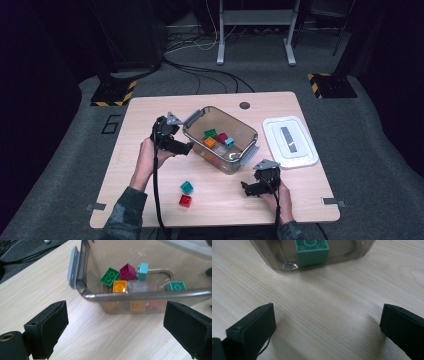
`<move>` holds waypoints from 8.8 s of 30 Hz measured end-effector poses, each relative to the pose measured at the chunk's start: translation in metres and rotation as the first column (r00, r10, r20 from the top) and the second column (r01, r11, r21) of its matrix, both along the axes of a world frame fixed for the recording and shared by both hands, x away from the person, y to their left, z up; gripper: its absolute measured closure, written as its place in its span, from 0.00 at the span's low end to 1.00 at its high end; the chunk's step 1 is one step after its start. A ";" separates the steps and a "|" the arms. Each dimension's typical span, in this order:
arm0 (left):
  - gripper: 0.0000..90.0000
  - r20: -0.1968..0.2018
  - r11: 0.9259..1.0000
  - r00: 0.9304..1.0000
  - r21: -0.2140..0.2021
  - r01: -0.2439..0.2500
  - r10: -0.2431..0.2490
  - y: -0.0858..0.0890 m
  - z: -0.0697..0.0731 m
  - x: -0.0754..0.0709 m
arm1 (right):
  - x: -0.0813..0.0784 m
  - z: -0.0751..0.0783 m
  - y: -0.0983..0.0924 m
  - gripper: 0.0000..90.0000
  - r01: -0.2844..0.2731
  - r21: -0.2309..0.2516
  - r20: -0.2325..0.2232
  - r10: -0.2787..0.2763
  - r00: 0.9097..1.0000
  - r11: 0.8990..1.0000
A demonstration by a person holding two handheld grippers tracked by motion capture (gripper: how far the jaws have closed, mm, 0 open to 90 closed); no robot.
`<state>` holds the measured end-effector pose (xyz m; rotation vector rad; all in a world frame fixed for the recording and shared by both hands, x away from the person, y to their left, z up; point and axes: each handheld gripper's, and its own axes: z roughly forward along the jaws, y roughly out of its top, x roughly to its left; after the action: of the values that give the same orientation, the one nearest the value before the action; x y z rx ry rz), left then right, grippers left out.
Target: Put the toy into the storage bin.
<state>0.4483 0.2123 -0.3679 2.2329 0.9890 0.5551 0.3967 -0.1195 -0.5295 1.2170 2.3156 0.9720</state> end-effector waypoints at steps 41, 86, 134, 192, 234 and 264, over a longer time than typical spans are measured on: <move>0.01 -0.165 1.000 0.986 -0.008 0.015 -0.016 0.014 -0.096 -0.046 | 0.000 0.000 0.000 0.00 0.000 -0.001 0.000 0.000 1.000 1.000; 0.74 -0.258 0.995 0.962 0.023 0.098 -0.089 0.007 -0.130 -0.056 | 0.000 0.000 0.000 0.00 0.004 -0.002 0.003 -0.004 1.000 1.000; 0.74 -0.011 0.998 0.998 -0.035 0.061 -0.061 0.006 -0.034 -0.028 | 0.000 0.000 0.000 0.00 0.003 -0.001 0.003 -0.003 1.000 1.000; 0.26 0.028 0.999 0.999 -0.033 0.025 -0.024 -0.037 0.012 0.042 | 0.001 0.000 -0.001 0.00 -0.009 -0.009 0.008 0.009 1.000 1.000; 0.05 0.016 0.999 0.999 -0.038 -0.032 0.033 0.015 -0.048 -0.043 | 0.000 0.000 0.000 0.00 0.003 -0.002 0.003 -0.003 1.000 1.000; 0.05 -0.091 0.998 0.995 -0.044 -0.045 0.041 0.013 -0.126 -0.102 | 0.000 0.000 0.000 0.00 0.001 -0.003 0.003 -0.001 1.000 1.000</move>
<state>0.3458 0.2251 -0.4935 2.2171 1.0870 0.4488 0.3970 -0.1197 -0.5295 1.2147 2.3127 0.9687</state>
